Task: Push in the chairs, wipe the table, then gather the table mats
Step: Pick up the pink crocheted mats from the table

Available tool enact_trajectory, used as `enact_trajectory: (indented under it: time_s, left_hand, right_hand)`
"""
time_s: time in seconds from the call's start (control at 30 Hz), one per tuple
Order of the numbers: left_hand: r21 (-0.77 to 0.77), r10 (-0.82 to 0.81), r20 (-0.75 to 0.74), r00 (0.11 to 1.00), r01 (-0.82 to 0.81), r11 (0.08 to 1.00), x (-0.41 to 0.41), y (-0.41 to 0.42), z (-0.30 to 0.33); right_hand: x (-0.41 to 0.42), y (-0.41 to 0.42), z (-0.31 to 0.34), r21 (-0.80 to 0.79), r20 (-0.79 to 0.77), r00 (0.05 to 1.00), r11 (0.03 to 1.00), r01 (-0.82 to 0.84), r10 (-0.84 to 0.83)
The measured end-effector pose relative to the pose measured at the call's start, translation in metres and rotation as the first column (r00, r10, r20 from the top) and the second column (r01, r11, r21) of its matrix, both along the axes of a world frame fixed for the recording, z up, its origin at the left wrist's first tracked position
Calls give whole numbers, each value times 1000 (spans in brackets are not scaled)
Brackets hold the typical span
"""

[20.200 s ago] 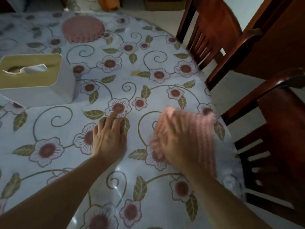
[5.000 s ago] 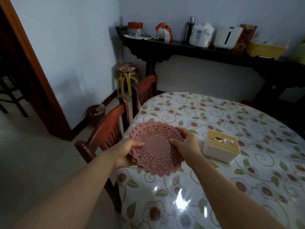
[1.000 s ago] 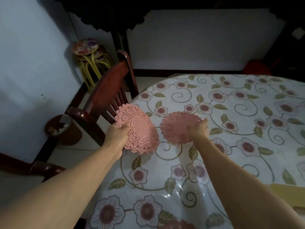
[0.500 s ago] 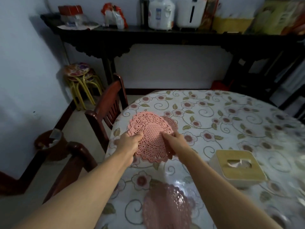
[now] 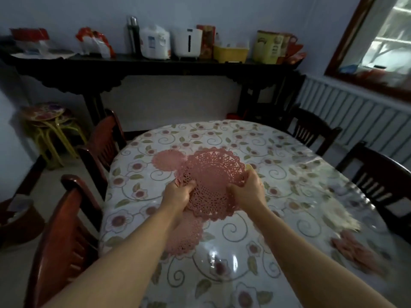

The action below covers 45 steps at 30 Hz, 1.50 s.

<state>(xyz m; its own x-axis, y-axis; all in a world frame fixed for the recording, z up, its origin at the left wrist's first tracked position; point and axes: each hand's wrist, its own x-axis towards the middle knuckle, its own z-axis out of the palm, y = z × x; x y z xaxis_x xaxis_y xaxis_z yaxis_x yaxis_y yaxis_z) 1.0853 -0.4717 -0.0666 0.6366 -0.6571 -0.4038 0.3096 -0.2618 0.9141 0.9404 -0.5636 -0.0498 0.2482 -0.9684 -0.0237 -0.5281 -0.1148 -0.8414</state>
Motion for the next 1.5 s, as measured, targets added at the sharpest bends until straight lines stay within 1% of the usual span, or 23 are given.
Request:
enact_trajectory:
  time_s: [0.07,0.23,0.3,0.37,0.47,0.6,0.73,0.8,0.9,1.0,1.07,1.17,1.27,1.37,1.43,1.5]
  left_hand:
    - [-14,-77,-40,996,77,997,-28,-8,8]
    - [-22,-167,-54,985,166,986,-85,-48,16]
    - [-28,-183,-13,983,183,983,-110,-75,17]
    - [-32,-184,25,983,185,982,-139,-106,13]
    - [-11,-151,66,986,152,988,-180,-158,1]
    - [77,-94,114,989,86,993,-237,-229,-25]
    - [146,-5,155,988,-17,989,-288,-280,-34]
    - [192,13,186,982,-49,980,-304,-308,-42]
    - [225,19,220,975,-70,972,-311,-329,-45]
    - [267,10,286,958,-90,960,-313,-354,-52]
    - [295,26,294,955,-117,948,-314,-368,-57]
    - [320,41,293,955,-138,937,-313,-381,-65]
    - [313,52,279,959,-142,939,-312,-387,-74]
    - [276,64,226,972,-127,953,-314,-388,-82]
    - [270,55,210,976,-112,956,-315,-389,-87]
    - [269,46,197,979,-100,958,-315,-390,-86]
  right_hand:
    - [-35,-9,4,-12,3,998,998,67,-67]
    - [-109,-46,9,-24,35,974,974,225,-224]
    - [-139,-70,8,-33,62,967,968,248,-246]
    - [-170,-98,6,-58,55,968,967,249,-246]
    - [-215,-148,-5,-42,30,966,965,259,-258]
    - [-281,-226,-29,14,40,950,951,308,-309]
    - [-338,-292,-60,125,45,922,917,378,-385]
    - [-361,-328,-80,197,39,905,892,408,-423]
    - [-376,-356,-96,267,3,890,858,438,-455]
    - [-379,-386,-114,313,-4,894,848,427,-448]
    - [-374,-405,-128,345,-4,902,846,406,-431]
    - [-361,-424,-144,361,-45,935,867,343,-351]
    - [-346,-432,-161,444,-52,967,862,246,-249]
    - [-342,-435,-181,424,-177,975,884,198,-134]
    - [-340,-436,-188,435,-214,973,883,175,-87]
    - [-340,-436,-189,417,-297,955,896,153,-25]
